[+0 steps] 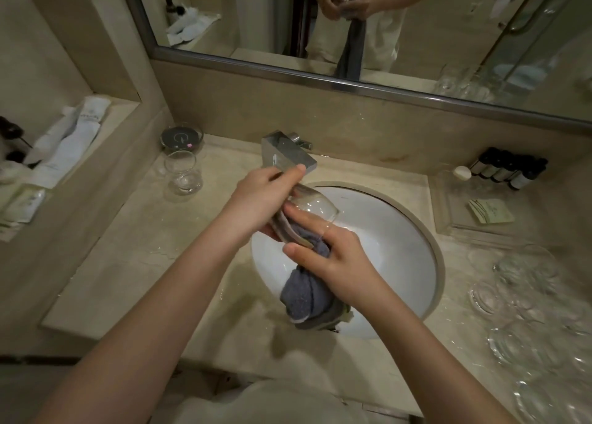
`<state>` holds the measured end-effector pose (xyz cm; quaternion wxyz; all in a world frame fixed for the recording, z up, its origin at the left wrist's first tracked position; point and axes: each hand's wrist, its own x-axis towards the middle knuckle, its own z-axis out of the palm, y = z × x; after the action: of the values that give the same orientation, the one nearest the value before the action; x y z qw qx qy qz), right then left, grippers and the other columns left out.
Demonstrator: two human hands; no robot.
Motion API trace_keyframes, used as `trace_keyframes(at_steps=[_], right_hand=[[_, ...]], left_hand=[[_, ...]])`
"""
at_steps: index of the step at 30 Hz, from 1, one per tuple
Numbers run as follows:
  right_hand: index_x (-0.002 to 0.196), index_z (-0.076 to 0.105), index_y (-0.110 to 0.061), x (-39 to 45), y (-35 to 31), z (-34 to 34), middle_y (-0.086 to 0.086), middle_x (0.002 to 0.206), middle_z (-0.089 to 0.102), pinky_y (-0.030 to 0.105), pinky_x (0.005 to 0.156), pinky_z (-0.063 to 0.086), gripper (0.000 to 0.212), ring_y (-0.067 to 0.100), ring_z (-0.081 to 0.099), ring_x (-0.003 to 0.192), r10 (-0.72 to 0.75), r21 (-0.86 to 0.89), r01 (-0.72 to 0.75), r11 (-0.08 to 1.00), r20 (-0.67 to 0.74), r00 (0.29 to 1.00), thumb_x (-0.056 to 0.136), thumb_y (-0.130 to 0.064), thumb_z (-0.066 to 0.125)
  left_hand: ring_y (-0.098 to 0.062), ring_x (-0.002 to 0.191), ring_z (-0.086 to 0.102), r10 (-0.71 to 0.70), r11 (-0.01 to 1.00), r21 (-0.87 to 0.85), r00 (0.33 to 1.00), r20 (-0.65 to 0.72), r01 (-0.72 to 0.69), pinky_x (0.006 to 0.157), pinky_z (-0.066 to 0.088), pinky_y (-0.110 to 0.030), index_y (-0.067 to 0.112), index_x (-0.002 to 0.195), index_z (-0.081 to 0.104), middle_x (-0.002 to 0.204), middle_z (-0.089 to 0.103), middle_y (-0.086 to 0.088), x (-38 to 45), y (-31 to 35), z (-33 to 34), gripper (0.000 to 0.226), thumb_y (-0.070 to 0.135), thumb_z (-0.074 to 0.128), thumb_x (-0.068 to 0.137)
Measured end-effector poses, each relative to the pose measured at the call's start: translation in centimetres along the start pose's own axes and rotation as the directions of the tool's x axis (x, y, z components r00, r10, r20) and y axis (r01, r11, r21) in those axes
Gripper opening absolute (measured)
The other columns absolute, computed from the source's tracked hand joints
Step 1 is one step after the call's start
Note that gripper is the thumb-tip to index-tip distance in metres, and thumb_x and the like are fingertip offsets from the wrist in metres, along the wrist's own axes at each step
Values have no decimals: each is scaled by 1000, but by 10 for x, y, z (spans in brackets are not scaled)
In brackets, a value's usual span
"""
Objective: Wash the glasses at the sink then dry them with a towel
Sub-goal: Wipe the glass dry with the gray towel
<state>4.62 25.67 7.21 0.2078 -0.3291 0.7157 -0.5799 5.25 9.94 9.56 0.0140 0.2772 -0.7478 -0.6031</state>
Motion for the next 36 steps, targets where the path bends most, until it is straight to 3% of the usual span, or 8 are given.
trace_keyframes(at_steps=[5, 11, 15, 18, 23, 27, 31, 36], right_hand=[[108, 64, -19, 0, -5, -1, -5, 78, 71, 14, 62, 51, 42, 6, 67, 68, 241, 671, -309, 674, 196, 951, 71, 0, 70], [94, 64, -7, -1, 3, -6, 8, 57, 50, 17, 32, 41, 66, 10, 48, 38, 249, 803, -415, 428, 337, 908, 39, -20, 98], [99, 65, -9, 4, 18, 3, 13, 74, 45, 19, 41, 42, 62, 13, 49, 49, 284, 773, -434, 463, 334, 899, 48, -28, 96], [99, 73, -13, 5, 34, 9, 22, 101, 44, 33, 71, 41, 57, 27, 48, 79, 356, 714, -486, 504, 341, 870, 51, -38, 94], [117, 63, 2, 14, 30, 17, 28, 116, 54, 53, 103, 35, 77, 40, 46, 109, 350, 480, -615, 626, 531, 772, 58, -38, 91], [114, 65, -2, 30, 18, 31, 15, 108, 69, 31, 92, 52, 69, 23, 66, 99, 299, 397, -652, 646, 654, 695, 60, -37, 89], [118, 63, -1, 40, 23, 38, 13, 104, 70, 26, 81, 54, 76, 19, 67, 91, 339, 429, -651, 627, 602, 723, 58, -39, 90], [105, 69, -10, 50, 23, 58, 5, 69, 65, 20, 44, 48, 49, 10, 58, 51, 442, 652, -536, 536, 324, 836, 66, -36, 84]], left_hand=[[-17, 73, 63, 439, 896, 201, 858, -266, -396, 71, 47, -32, 23, 70, 65, 65, 66, 10, -11, -5, 6, 30, 52, 57, 70], [-7, 73, 60, 687, 716, -17, 708, -162, -698, 70, 46, -23, 19, 82, 63, 75, 65, 6, -6, -23, -1, 26, 41, 50, 84], [1, 74, 60, 420, 905, -113, 903, 92, -409, 67, 46, -17, 23, 81, 66, 75, 65, 15, 0, -29, -13, 28, 51, 65, 74], [-8, 72, 66, 96, 995, -40, 926, 365, -88, 56, 52, -25, 22, 87, 68, 83, 67, 6, 8, -41, -38, 37, 53, 75, 69], [-22, 67, 67, -283, 945, 73, 688, 668, 318, 60, 55, -33, 13, 95, 62, 79, 71, -5, 13, -65, -69, 95, 66, 90, 21], [-30, 70, 71, -347, 896, 141, 467, 813, 421, 59, 59, -40, 4, 120, 55, 86, 73, -17, 7, -85, -79, 117, 51, 96, 21], [-36, 79, 68, -266, 935, 63, 572, 776, 349, 77, 53, -63, 4, 112, 58, 93, 70, -20, 13, -114, -117, 108, 57, 94, 25], [-19, 89, 69, -152, 947, -165, 839, 523, 274, 72, 54, -27, 16, 114, 61, 105, 71, -7, 13, -130, -165, 102, 51, 94, 25]])
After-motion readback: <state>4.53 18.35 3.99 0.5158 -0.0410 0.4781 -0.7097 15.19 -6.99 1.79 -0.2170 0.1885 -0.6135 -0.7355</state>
